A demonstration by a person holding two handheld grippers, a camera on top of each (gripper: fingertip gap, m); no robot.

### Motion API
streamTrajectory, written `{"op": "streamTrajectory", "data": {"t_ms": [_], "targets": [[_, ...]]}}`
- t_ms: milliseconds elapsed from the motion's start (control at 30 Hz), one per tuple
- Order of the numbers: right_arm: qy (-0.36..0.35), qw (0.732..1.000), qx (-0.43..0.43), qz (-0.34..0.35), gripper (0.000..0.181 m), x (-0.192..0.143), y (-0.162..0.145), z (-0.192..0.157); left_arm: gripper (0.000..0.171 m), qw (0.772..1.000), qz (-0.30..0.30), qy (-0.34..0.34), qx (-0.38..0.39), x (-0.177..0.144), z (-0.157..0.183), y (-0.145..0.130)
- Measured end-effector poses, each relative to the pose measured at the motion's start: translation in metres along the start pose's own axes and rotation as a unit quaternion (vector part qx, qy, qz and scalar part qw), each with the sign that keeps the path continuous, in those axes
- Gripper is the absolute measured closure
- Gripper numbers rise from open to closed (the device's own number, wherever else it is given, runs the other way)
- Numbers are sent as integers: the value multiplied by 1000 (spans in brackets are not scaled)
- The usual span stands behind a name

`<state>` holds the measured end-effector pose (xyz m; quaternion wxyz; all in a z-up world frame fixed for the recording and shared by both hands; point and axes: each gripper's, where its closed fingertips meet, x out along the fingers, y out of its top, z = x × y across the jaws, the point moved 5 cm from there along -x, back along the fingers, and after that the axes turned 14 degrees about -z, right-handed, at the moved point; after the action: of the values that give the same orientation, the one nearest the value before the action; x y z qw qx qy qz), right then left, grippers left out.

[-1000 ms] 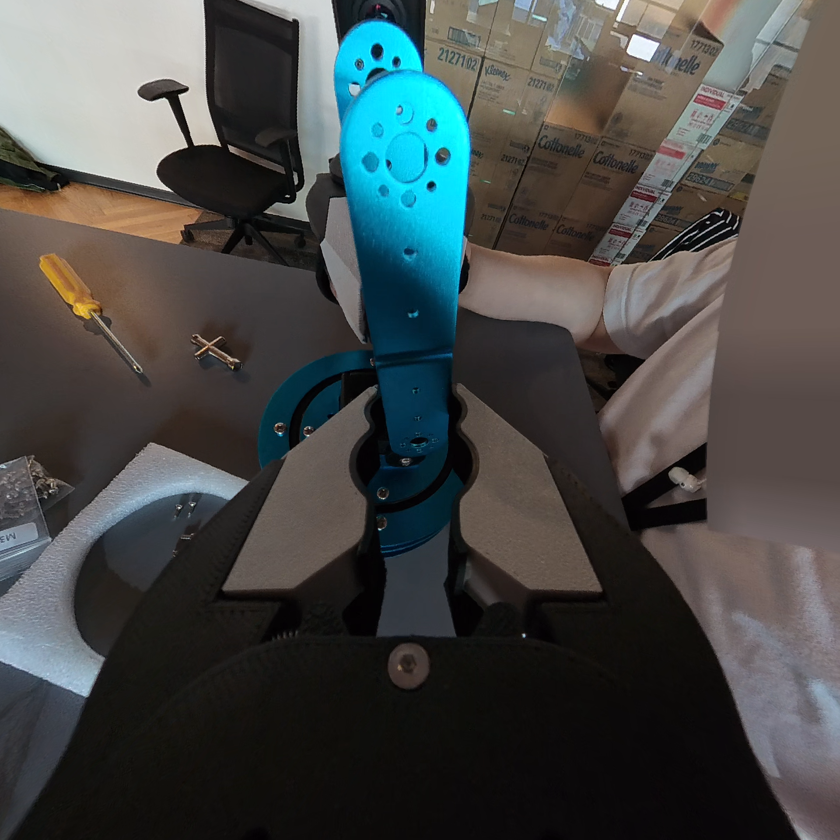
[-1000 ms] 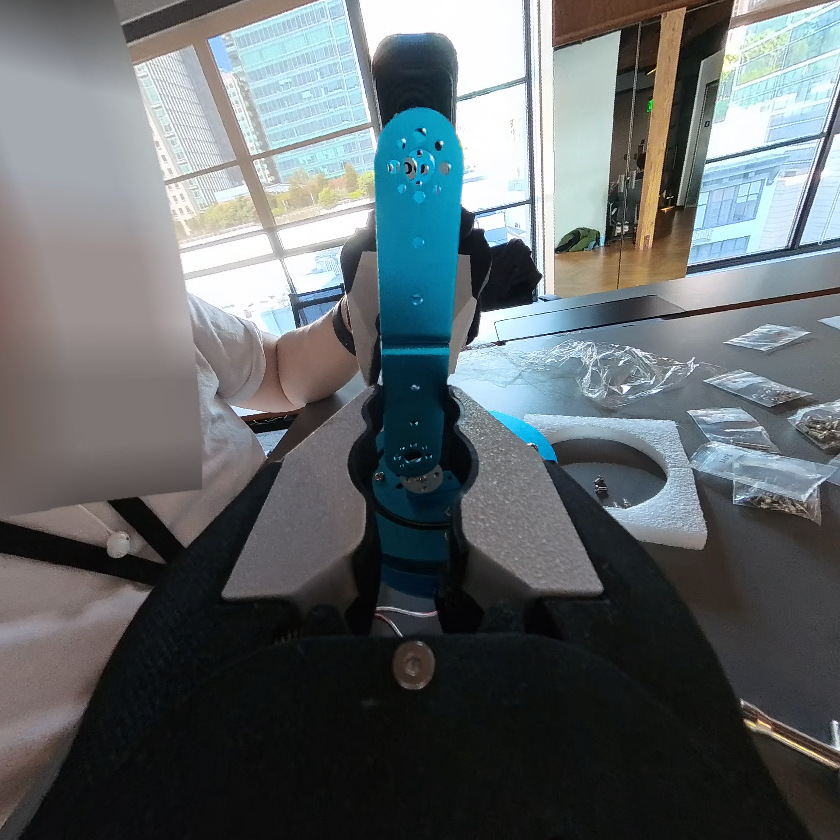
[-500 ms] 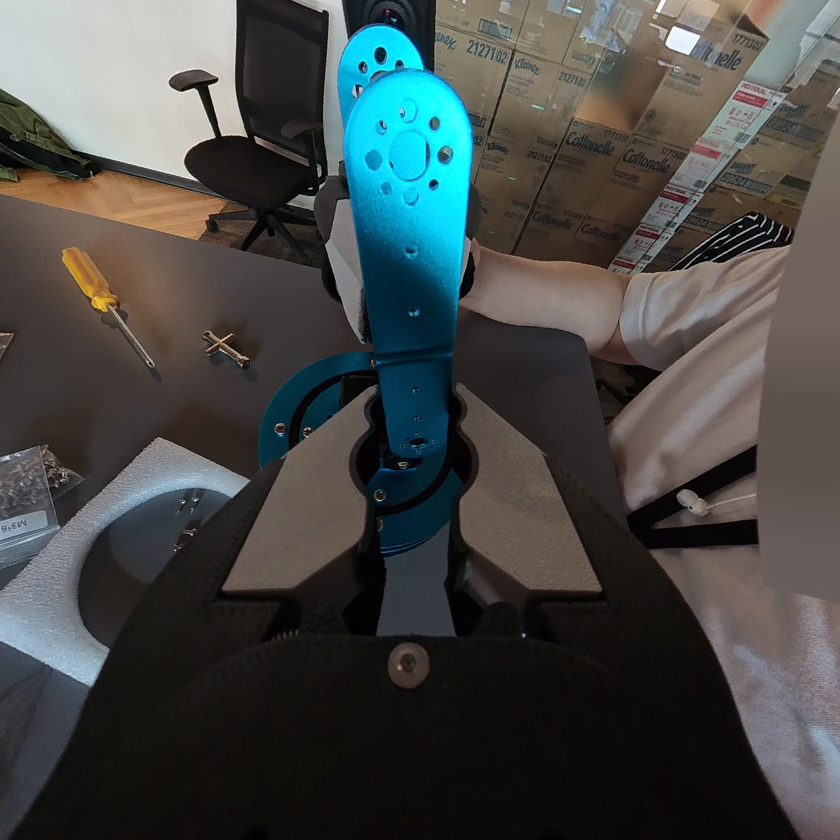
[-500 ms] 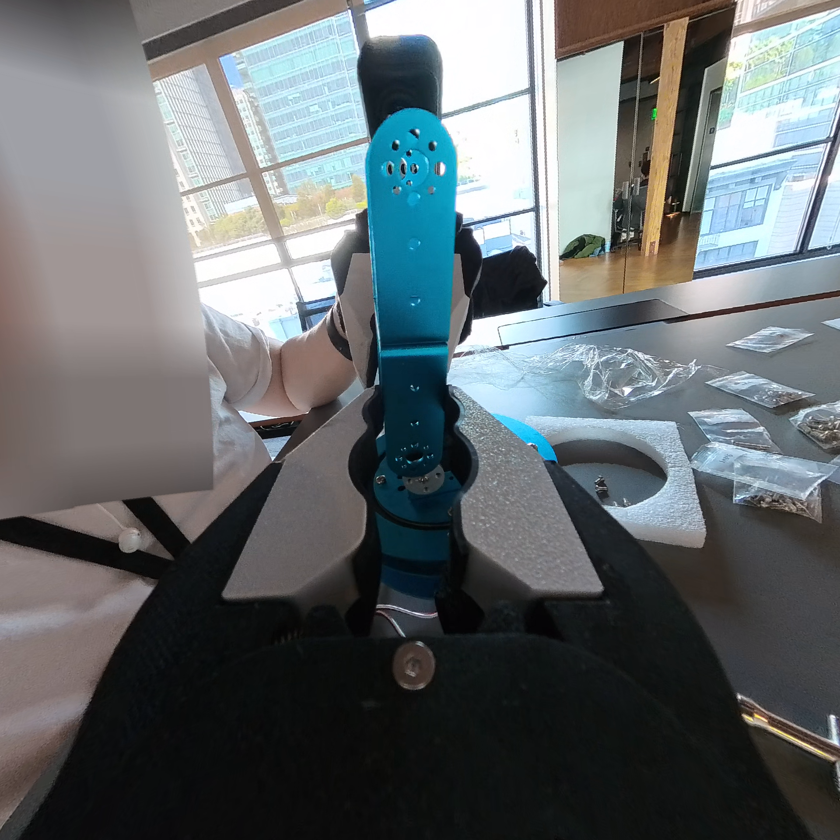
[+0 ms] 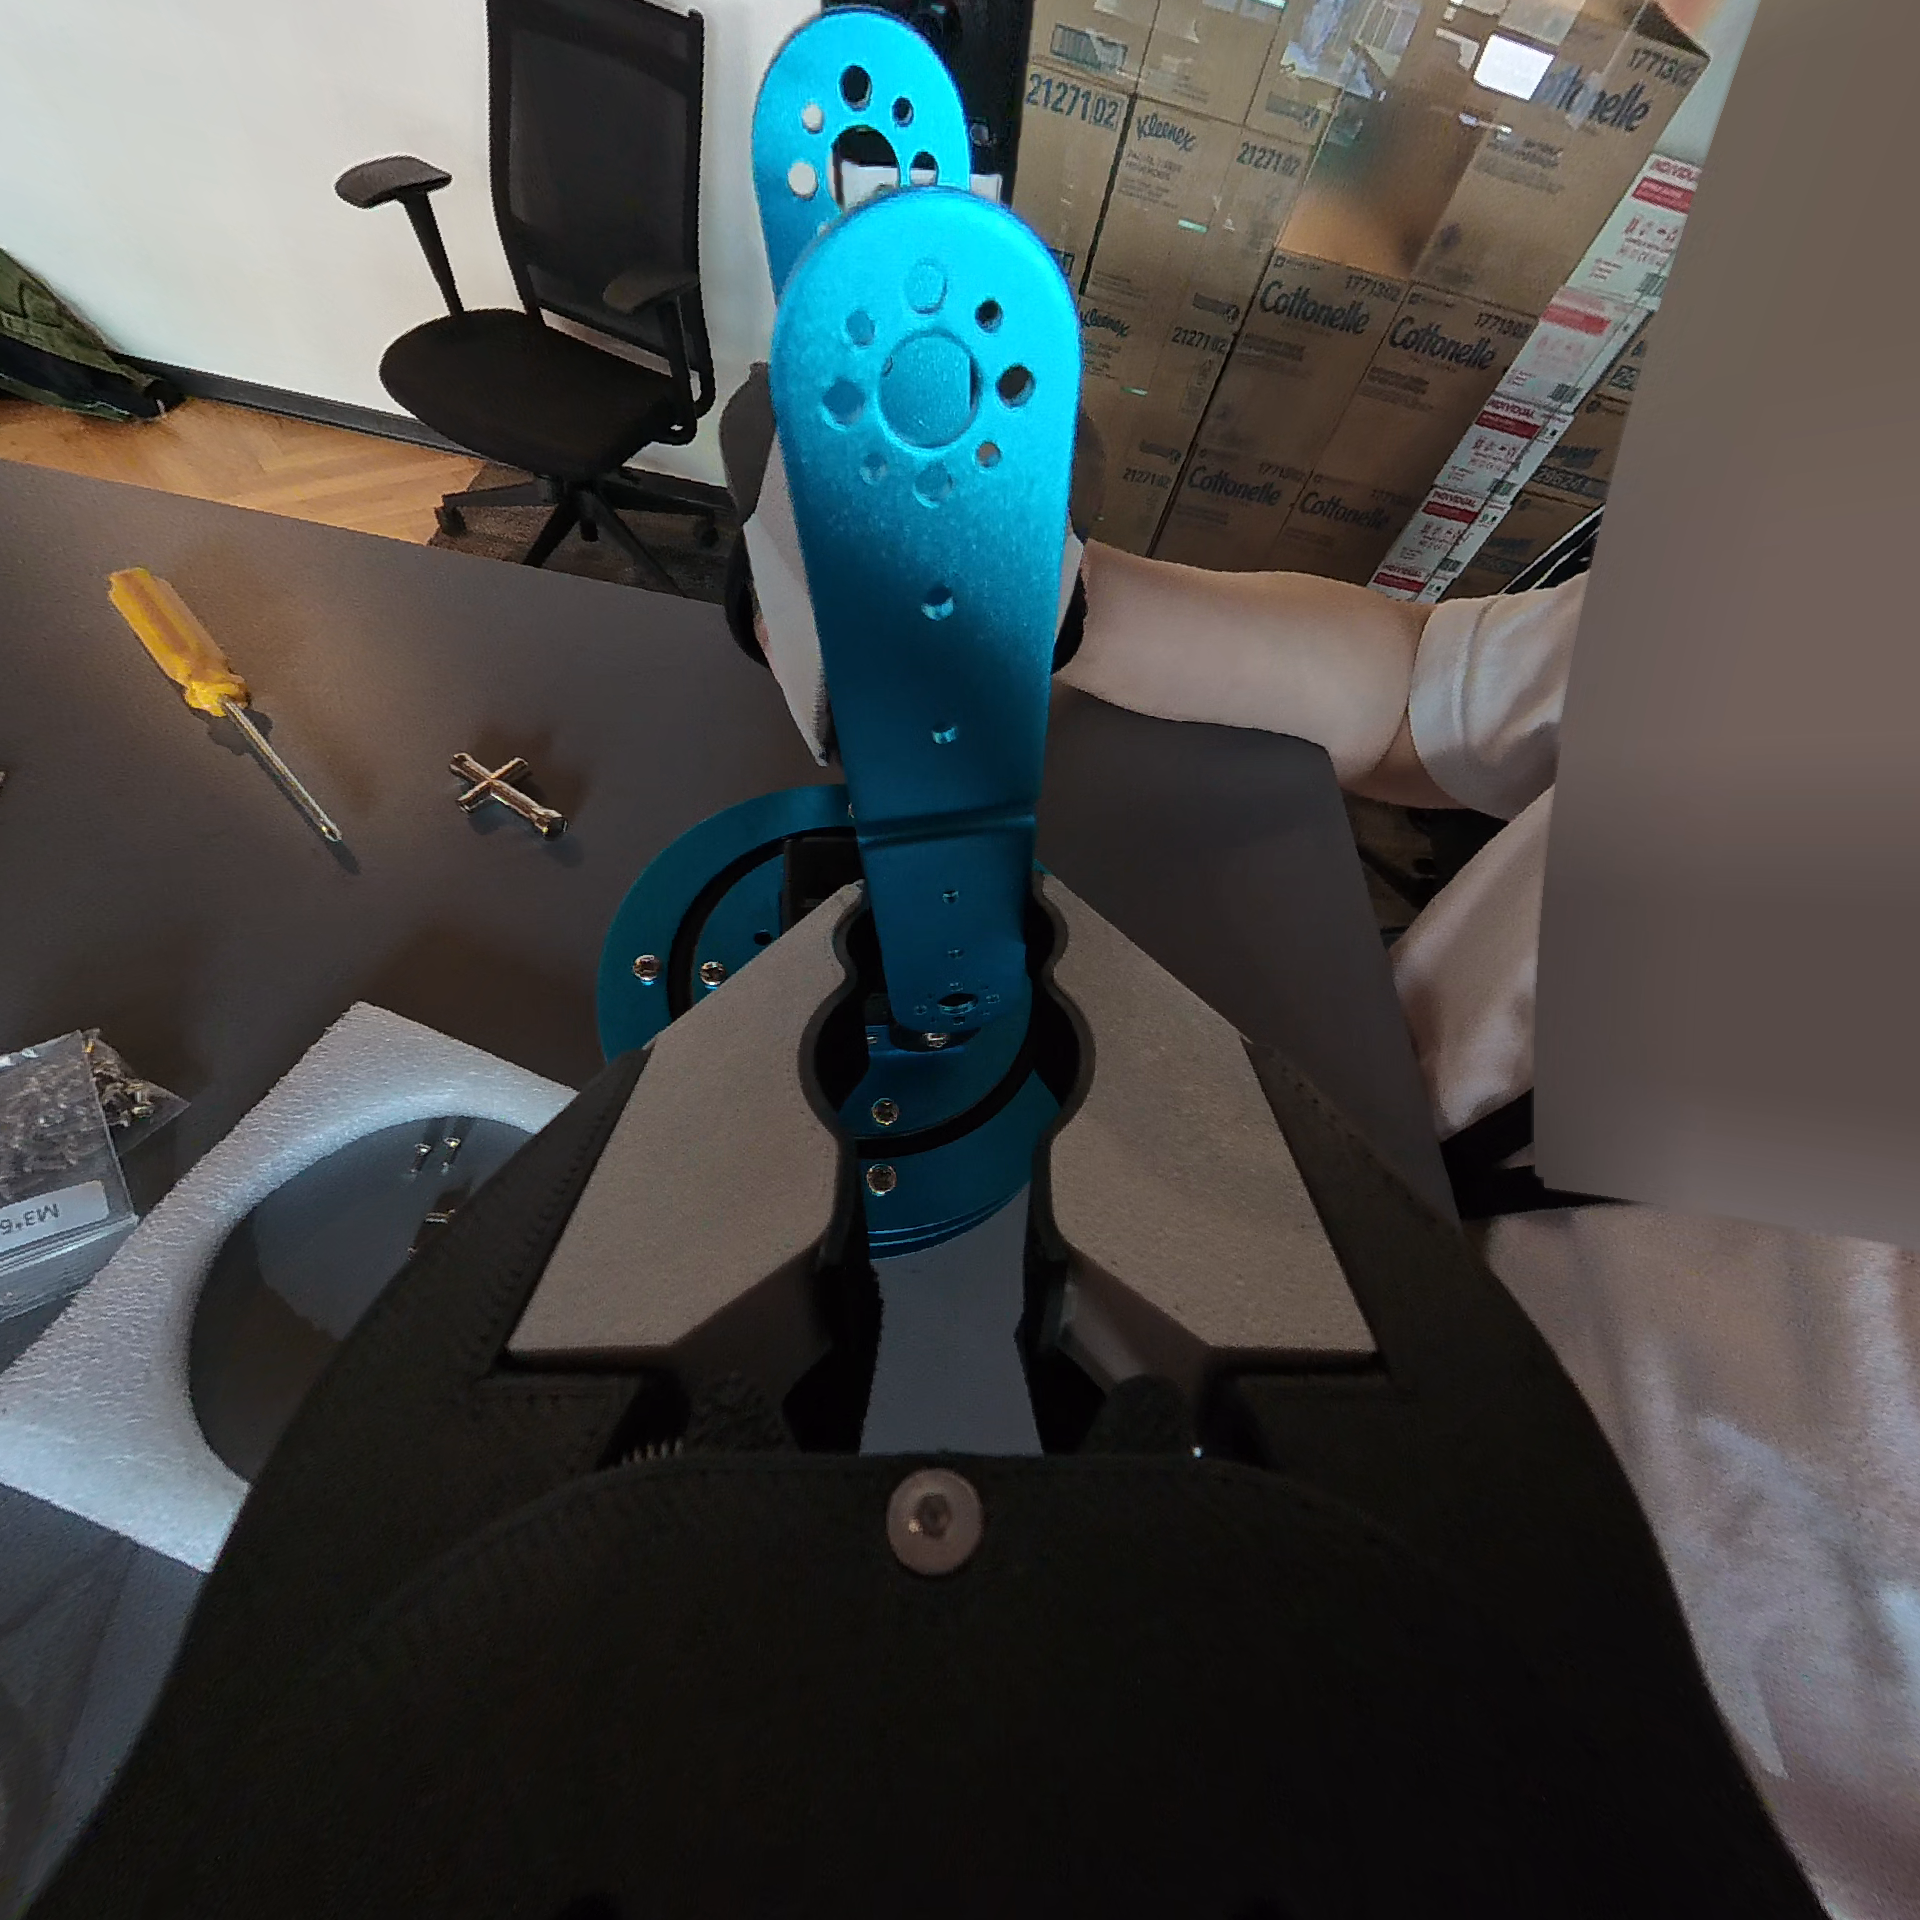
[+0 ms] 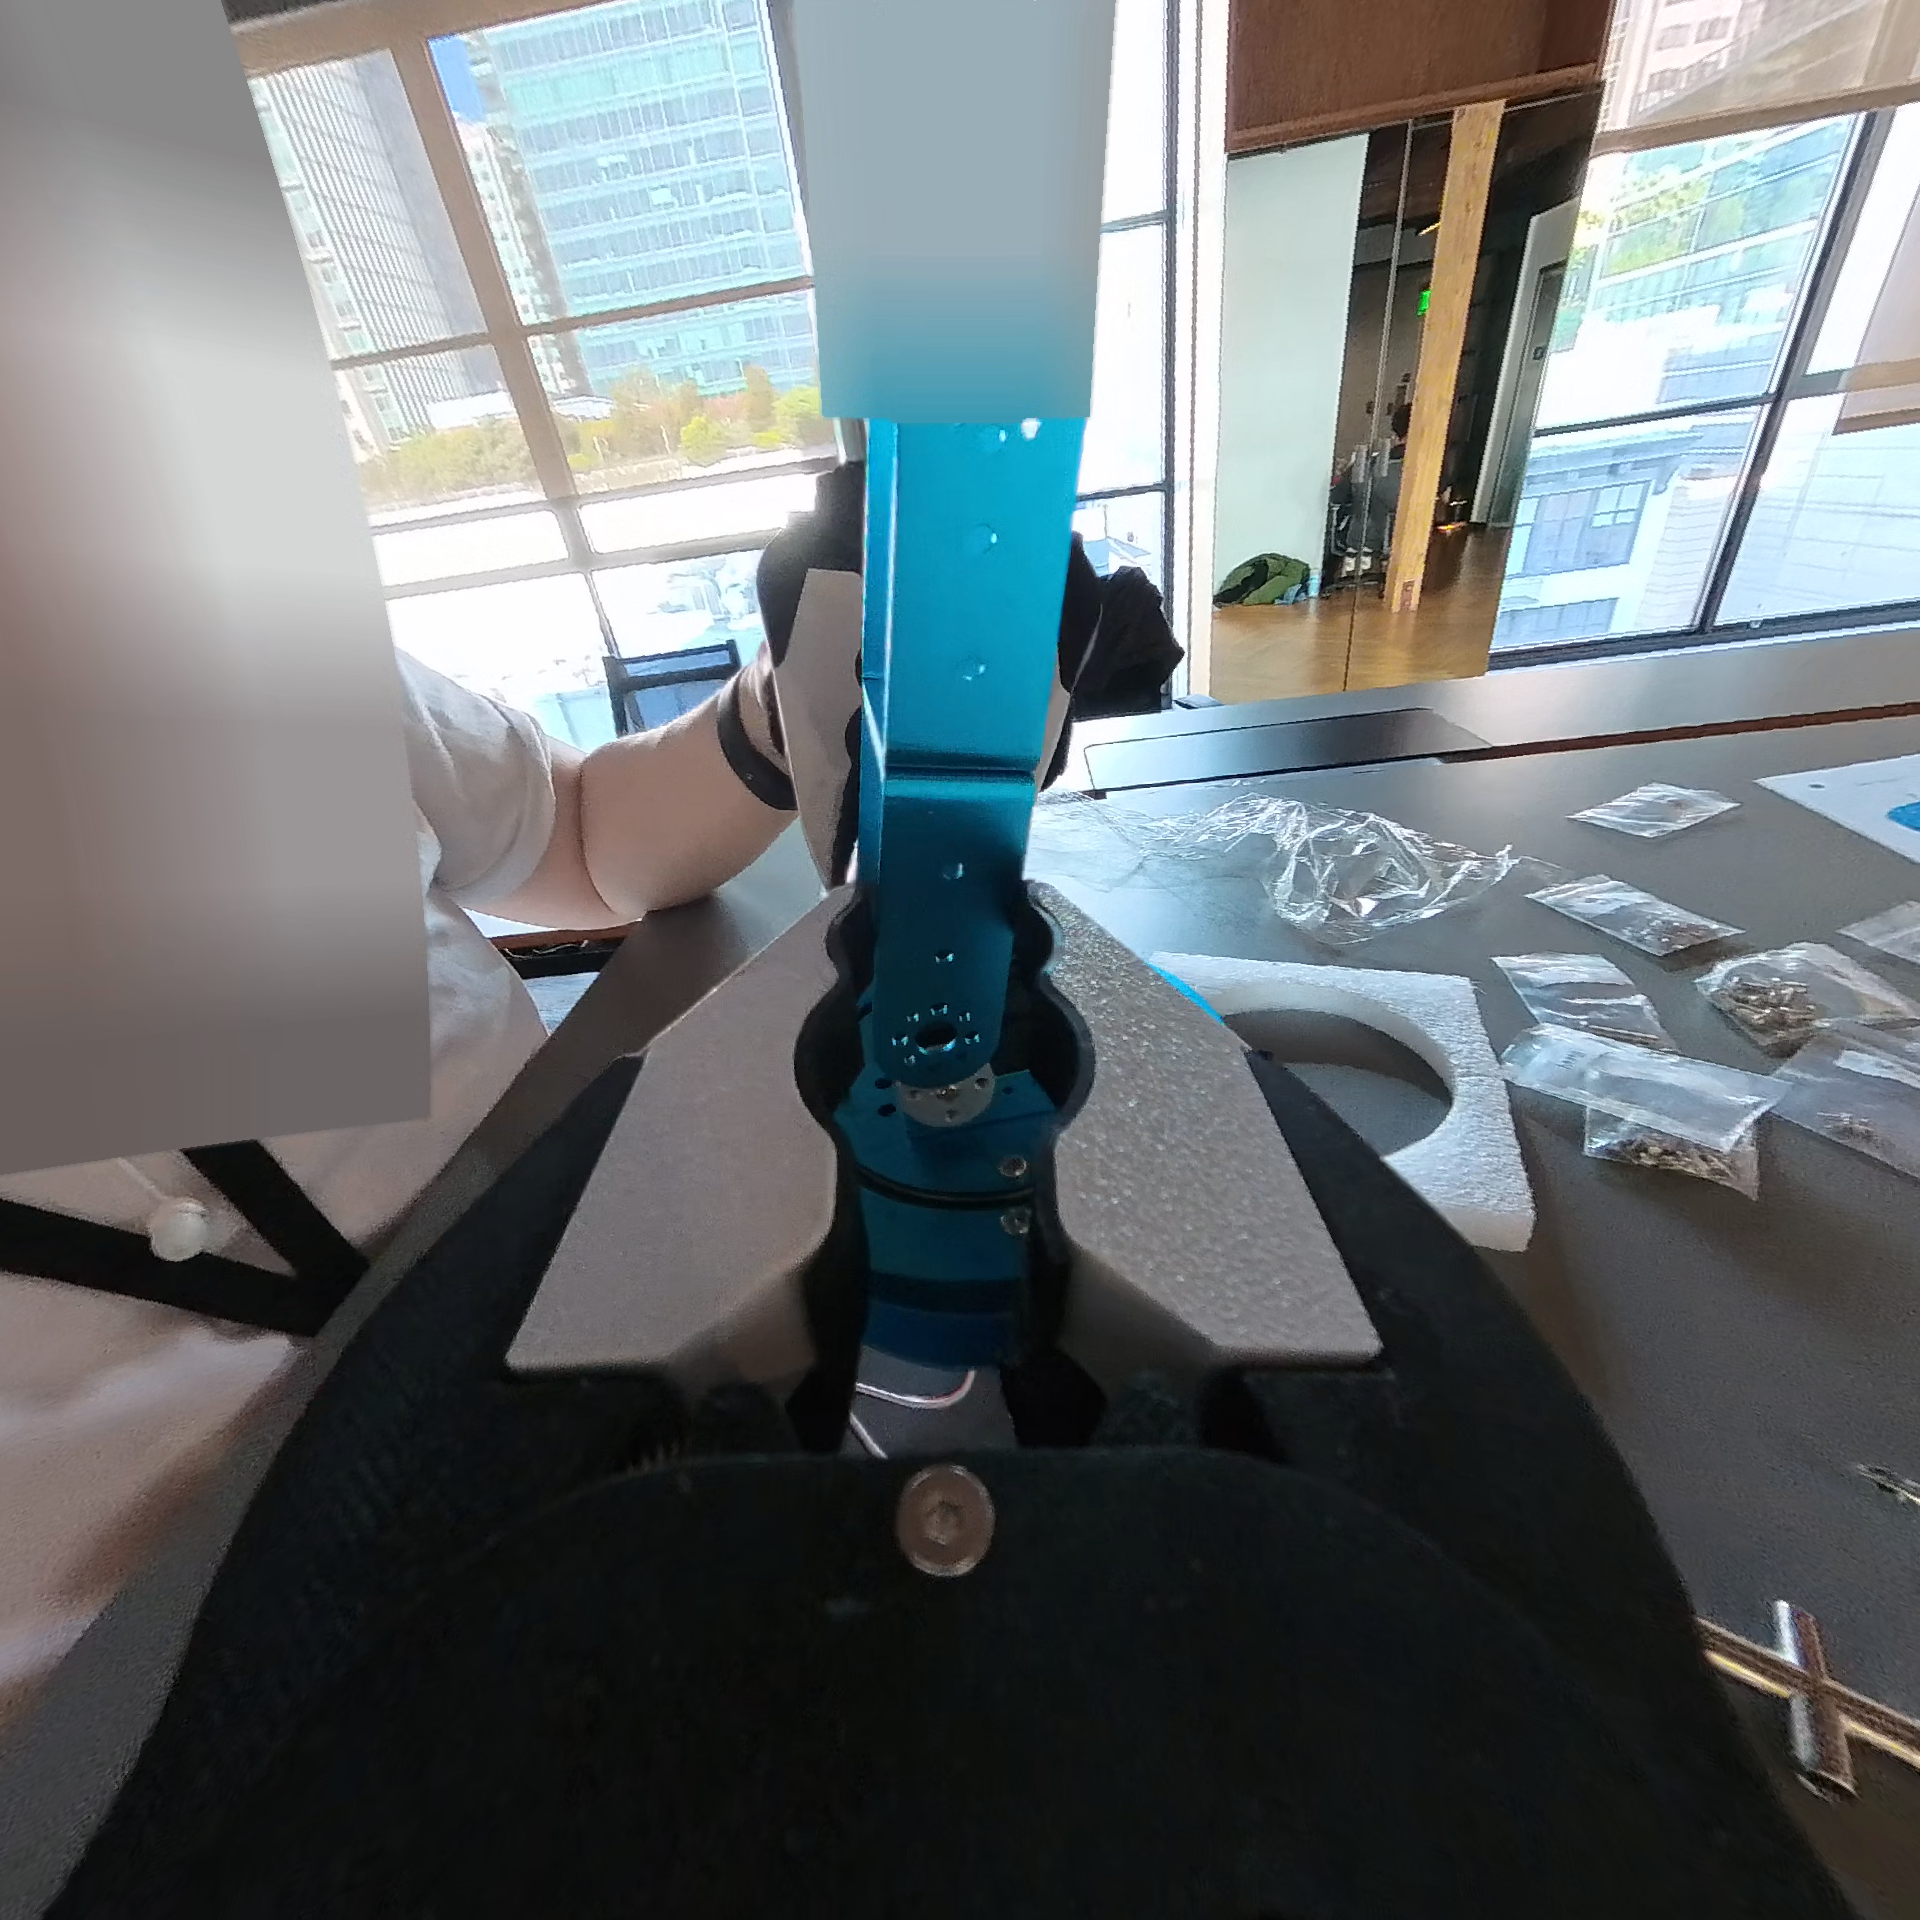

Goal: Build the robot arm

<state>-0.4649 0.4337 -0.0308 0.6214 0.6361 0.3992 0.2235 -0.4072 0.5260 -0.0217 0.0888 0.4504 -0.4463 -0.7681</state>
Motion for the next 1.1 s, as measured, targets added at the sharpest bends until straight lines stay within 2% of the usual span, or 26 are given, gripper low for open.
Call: {"op": "streamTrajectory", "data": {"t_ms": [600, 833, 1100], "targets": [[-25, 999, -19, -21, 156, 0, 0, -1, 146, 999, 20, 12, 25, 2, 0, -2], [-72, 994, -36, -71, 156, -2, -3, -1, 146, 1000, 26, 12, 11, 2, -3, -2], [-28, 999, -4, -39, 155, 3, -4, 2, 146, 999, 7, 33, 35, 2, 0, -1]]}}
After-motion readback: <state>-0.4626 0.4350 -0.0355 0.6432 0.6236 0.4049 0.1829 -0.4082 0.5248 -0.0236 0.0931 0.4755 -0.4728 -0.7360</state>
